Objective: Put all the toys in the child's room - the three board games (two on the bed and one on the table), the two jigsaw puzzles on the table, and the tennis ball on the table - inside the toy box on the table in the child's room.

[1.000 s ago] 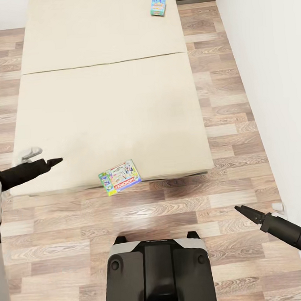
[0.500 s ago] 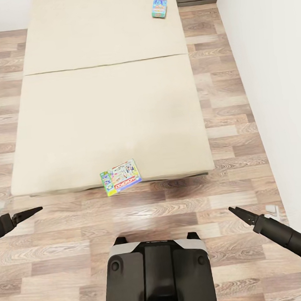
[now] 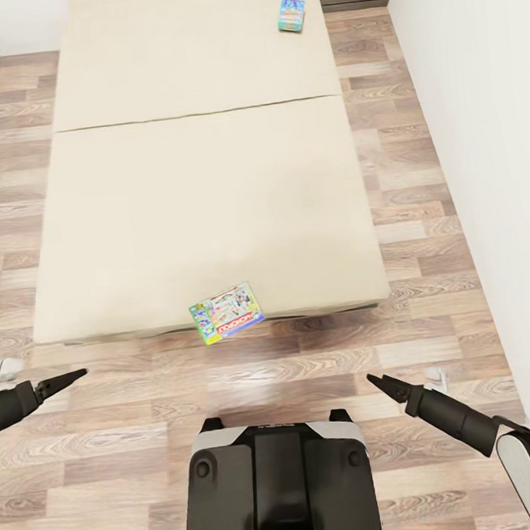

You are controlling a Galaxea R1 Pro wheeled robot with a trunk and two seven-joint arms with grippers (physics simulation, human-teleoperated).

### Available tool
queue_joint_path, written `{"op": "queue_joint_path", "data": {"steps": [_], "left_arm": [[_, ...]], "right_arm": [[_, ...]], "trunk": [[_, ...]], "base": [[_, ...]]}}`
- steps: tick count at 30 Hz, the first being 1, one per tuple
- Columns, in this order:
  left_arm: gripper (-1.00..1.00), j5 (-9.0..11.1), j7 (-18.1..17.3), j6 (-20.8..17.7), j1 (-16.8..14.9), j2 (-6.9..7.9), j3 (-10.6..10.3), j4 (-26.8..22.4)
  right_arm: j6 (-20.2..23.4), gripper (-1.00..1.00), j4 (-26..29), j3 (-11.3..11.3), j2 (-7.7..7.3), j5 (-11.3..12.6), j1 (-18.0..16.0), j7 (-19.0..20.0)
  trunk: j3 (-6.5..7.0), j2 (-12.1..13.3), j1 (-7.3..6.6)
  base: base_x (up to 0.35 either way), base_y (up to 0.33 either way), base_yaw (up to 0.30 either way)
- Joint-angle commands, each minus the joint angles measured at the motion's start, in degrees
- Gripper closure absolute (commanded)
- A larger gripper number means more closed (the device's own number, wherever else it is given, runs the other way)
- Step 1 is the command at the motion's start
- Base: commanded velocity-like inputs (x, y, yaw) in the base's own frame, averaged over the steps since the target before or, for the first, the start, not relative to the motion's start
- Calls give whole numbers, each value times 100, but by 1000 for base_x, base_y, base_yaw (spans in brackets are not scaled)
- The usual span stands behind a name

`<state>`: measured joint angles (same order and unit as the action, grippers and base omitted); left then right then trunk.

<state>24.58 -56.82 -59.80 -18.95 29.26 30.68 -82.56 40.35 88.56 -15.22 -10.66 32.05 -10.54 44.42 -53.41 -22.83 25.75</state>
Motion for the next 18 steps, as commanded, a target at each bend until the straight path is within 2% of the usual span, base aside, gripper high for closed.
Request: {"op": "queue_joint_path", "data": {"steps": [1, 7, 18], "left_arm": [[-100, -14, -27, -20, -4, -1, 2, 3], [-100, -12, -54, -20, -4, -8, 0, 3], [-100, -6, -79, -20, -4, -17, 7, 3]], "right_arm": [[36, -100, 6, 7, 1, 21, -1, 1], [36, -100, 15, 58, 20, 28, -1, 1], [38, -100, 21, 49, 29, 21, -1, 25]], "trunk": [[-5, -9, 3], [9, -9, 3], [88, -9, 3]], "base": [[0, 259, 0], [-82, 211, 91], [-16, 22, 184]]}}
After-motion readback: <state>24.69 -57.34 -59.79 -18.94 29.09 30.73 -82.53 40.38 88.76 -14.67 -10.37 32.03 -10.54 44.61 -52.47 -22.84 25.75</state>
